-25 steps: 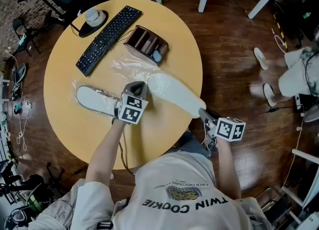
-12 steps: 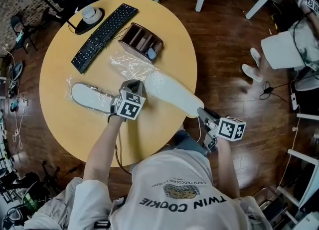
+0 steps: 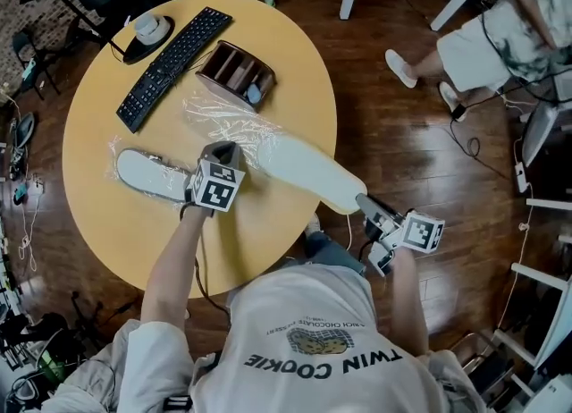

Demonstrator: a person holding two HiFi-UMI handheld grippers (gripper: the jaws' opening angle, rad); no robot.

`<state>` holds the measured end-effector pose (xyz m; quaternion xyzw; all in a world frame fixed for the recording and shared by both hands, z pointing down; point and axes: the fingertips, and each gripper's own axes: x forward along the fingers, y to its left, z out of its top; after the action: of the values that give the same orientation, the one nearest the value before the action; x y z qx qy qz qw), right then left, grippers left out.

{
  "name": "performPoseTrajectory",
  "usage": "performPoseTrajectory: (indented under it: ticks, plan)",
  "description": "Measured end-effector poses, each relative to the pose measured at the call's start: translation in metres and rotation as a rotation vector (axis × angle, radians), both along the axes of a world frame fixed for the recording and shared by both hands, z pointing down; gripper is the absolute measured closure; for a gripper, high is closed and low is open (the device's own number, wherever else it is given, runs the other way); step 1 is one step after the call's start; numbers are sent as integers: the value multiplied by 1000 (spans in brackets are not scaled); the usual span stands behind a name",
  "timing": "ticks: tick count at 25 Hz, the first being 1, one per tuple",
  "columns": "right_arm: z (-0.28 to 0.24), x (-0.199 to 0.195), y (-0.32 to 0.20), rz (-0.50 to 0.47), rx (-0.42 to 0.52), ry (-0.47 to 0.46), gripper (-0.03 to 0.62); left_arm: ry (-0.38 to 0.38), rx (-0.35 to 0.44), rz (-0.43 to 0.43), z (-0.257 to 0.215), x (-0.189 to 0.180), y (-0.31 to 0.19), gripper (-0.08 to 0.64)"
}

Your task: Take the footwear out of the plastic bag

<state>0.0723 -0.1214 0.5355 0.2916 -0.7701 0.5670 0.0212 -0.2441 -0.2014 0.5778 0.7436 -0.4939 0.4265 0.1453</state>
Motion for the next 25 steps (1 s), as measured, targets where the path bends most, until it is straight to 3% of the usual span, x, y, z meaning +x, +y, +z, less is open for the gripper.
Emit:
performPoseTrajectory:
  ticks: [17,25]
  plan:
    - [-66,39,5,46,-9,-349,543,-25,-12,-24,2,4,-1,558]
    - [-109,38,0,53,53,-471,543,-22,-12,-21,3,2,-1,558]
